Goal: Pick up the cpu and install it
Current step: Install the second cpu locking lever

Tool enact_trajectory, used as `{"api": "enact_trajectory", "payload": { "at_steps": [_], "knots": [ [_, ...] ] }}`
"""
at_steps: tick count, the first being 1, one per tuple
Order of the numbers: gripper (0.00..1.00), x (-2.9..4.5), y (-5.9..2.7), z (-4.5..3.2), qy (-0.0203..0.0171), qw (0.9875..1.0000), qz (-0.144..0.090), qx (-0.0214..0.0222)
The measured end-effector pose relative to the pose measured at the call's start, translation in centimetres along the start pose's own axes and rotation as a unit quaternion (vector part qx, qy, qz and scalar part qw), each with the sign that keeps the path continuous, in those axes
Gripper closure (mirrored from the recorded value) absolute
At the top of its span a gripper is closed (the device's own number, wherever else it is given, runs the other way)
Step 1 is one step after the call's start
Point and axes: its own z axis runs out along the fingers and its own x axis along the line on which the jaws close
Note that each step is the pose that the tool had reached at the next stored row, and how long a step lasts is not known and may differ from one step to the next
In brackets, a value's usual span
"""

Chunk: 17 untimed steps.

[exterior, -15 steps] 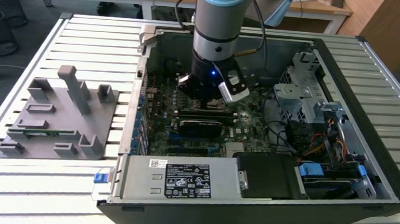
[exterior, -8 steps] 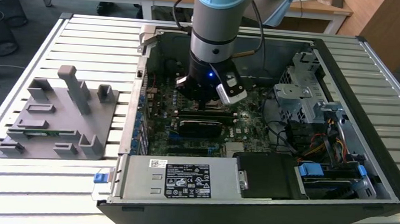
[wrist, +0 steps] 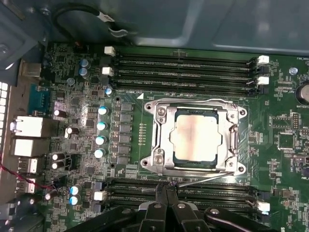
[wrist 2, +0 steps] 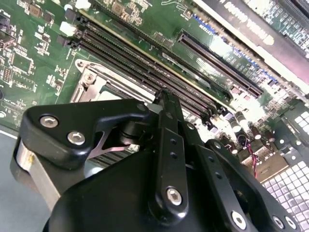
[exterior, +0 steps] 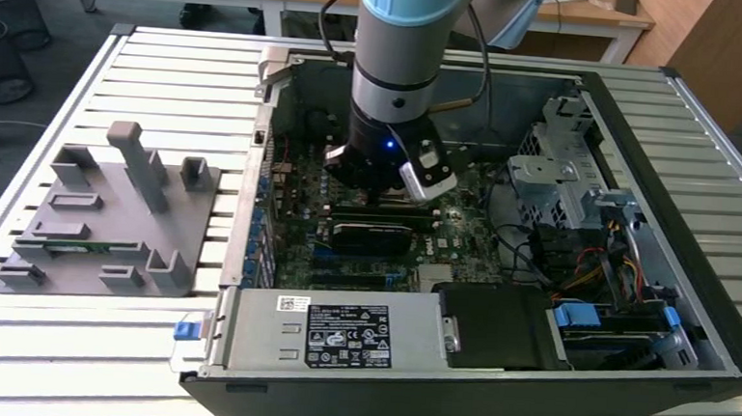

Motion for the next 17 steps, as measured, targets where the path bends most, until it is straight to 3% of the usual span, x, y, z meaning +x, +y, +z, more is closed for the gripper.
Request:
{"api": "enact_trajectory", "payload": {
  "at_steps": [9, 14, 17],
  "knots": [
    [0.89, 0.76, -0.08, 0.62, -0.0001, 1.0000, 0.000, -0.0042],
    [0.89, 1.08, -0.14, 1.07, -0.0004, 0.9999, 0.000, -0.0111],
    [0.89, 1.16, -0.17, 1.28, -0.0007, 0.9998, 0.000, -0.0176]
  ]
}}
